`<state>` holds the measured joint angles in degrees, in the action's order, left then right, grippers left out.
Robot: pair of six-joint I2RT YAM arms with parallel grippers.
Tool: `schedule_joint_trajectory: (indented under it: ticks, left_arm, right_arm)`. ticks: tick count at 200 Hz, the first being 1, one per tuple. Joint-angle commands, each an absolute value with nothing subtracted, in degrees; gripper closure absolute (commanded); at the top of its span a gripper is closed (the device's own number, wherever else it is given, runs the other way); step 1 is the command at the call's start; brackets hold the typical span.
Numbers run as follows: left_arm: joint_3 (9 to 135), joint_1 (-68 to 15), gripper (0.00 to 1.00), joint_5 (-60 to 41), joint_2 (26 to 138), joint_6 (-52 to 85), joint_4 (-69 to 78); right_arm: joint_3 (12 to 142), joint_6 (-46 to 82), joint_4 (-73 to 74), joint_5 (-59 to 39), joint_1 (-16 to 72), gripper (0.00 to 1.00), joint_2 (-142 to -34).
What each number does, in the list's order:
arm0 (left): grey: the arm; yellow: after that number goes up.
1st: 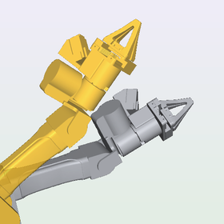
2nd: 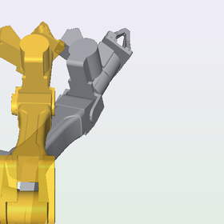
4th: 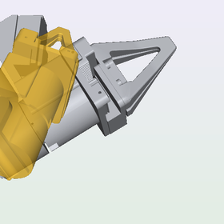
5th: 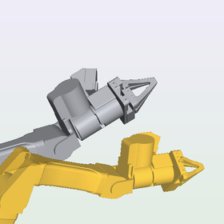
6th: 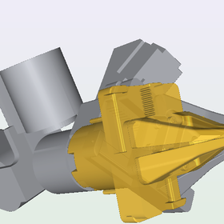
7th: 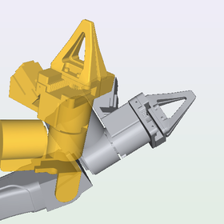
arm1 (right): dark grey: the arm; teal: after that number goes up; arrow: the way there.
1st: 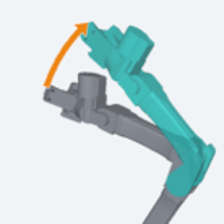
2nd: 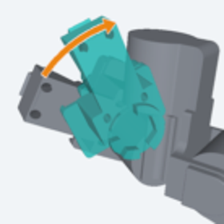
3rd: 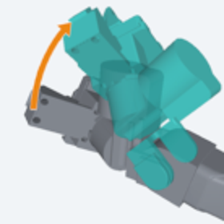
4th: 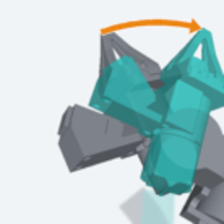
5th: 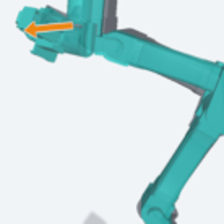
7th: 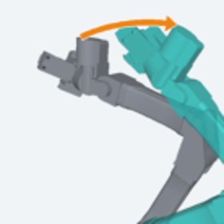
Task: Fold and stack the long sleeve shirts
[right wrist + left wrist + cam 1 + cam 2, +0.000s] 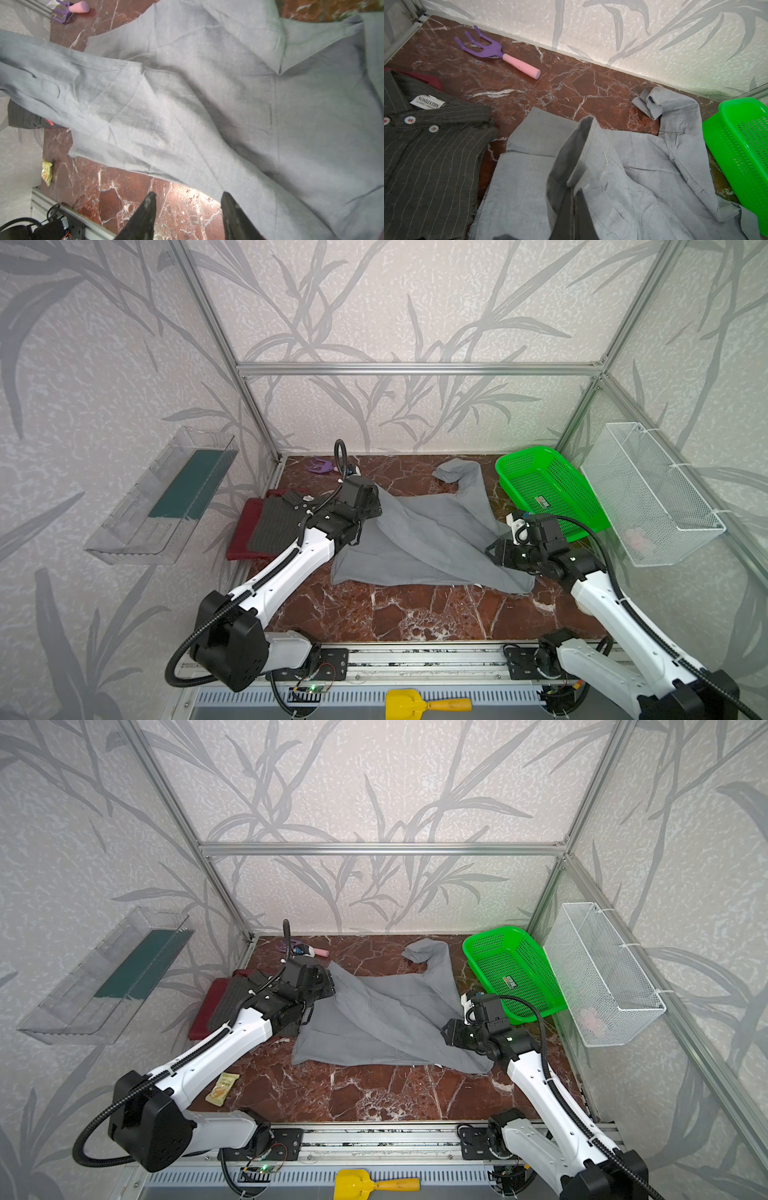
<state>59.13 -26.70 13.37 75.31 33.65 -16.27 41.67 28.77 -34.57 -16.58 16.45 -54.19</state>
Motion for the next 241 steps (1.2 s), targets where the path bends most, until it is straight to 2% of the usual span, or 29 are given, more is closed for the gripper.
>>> schedule_joint_trajectory:
  ticks: [1,36,71,121,175,206,241]
  left_arm:
    - [56.9,-26.4,1.00,14.4,73.2,35.9,-15.7]
    - [56.3,-26.4,1.00,12.8,71.3,37.4,-16.2]
    - [51.3,-26.4,1.00,13.4,66.5,40.2,-16.0]
    - [47.6,-26.5,1.00,13.9,59.9,42.8,-19.5]
    - [44.9,-26.5,1.00,10.7,55.0,45.2,-23.6]
    - [46.7,-26.6,1.00,9.5,54.2,44.9,-28.2]
    - [41.4,-26.5,1.00,9.4,51.7,46.6,-29.7]
  right_arm:
    - [38.6,31.8,-35.2,-21.9,17.7,0.52,-53.5]
    - [34.1,38.7,-31.2,-12.4,28.7,0.53,-53.8]
    - [31.7,39.0,-26.2,-12.8,29.1,0.54,-60.9]
    - [34.2,36.9,-27.5,-5.9,29.0,0.55,-69.4]
    - [37.6,33.3,-30.9,3.6,28.7,0.55,-69.1]
    - [39.8,31.5,-32.1,4.0,28.1,0.55,-70.6]
    - [40.6,30.4,-32.5,3.5,27.6,0.55,-71.5]
